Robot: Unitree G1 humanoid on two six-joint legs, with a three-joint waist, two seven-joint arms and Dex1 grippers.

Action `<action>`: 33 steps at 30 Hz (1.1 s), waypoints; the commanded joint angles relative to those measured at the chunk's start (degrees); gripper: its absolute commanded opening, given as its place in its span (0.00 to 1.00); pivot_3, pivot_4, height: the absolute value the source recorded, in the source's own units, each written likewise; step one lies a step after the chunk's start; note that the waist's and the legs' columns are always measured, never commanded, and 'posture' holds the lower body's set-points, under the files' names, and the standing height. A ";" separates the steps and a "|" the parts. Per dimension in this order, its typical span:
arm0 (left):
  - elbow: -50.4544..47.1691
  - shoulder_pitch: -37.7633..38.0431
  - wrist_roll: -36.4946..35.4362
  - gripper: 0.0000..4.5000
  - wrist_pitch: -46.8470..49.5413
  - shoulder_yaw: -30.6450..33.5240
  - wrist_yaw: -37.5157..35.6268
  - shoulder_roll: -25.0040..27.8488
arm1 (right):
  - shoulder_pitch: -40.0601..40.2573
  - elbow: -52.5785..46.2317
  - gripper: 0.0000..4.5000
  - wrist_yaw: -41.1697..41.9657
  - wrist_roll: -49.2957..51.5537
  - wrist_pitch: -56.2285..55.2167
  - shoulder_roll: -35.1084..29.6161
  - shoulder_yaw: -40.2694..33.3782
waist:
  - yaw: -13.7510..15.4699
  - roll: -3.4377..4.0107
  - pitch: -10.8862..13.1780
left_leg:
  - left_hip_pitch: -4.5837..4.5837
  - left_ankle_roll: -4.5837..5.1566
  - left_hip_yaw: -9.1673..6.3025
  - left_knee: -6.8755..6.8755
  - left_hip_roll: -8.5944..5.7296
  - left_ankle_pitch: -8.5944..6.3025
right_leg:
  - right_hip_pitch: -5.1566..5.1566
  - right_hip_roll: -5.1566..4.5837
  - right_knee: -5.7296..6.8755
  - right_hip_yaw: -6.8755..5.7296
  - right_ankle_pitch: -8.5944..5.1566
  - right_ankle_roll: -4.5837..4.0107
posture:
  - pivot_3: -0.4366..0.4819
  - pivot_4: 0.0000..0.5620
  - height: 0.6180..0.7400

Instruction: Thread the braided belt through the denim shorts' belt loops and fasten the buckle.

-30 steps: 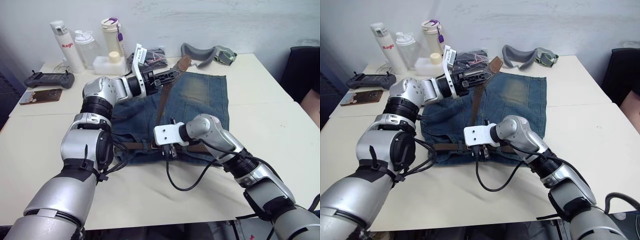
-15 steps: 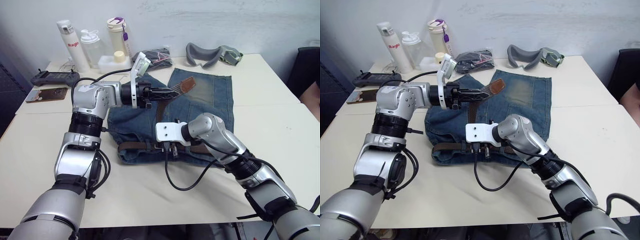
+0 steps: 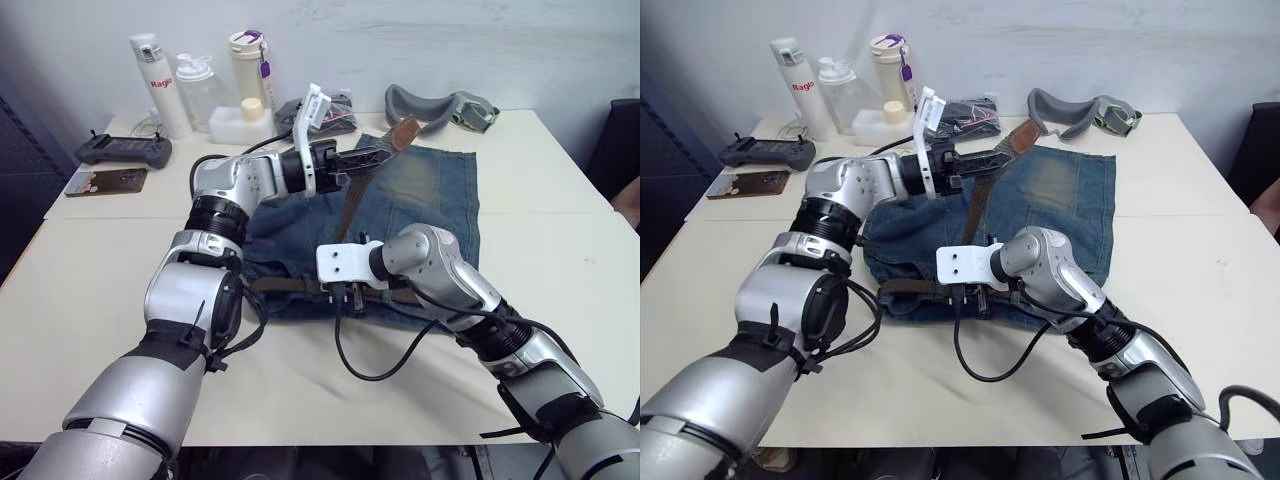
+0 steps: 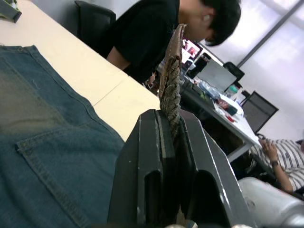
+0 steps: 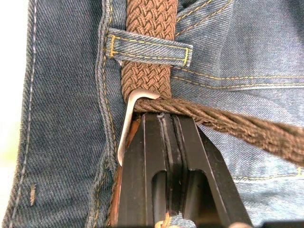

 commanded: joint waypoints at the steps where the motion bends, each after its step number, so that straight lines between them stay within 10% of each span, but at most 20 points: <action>1: -0.82 -13.64 -2.53 0.00 -10.74 5.12 -2.35 -2.64 | 10.58 8.42 0.01 8.13 -3.51 2.58 -3.26 14.76 | 0.29 -0.02 0.06 | -0.02 0.00 0.00 0.00 -0.01 0.00 | 0.00 0.00 -0.04 -0.01 0.02 0.01 | 0.48 0.27 0.19; 14: -0.19 -9.24 9.56 0.00 -12.46 -2.25 -9.96 -2.18 | 14.26 5.41 0.01 7.18 5.40 7.37 0.28 1.31 | 0.96 -0.11 0.06 | -0.03 0.18 0.06 -0.61 -0.08 0.14 | 0.06 -0.08 -0.67 -0.02 0.11 0.12 | 0.48 0.27 0.19; 33: -49.34 29.32 4.24 0.00 14.29 -6.04 1.67 5.88 | 18.61 -4.55 0.01 -2.48 37.36 20.89 -6.83 -34.80 | 0.07 -0.23 0.62 | -0.20 0.34 -0.03 -1.81 -0.14 0.08 | 0.17 -0.13 -2.05 0.05 0.11 -0.27 | 0.48 0.27 0.19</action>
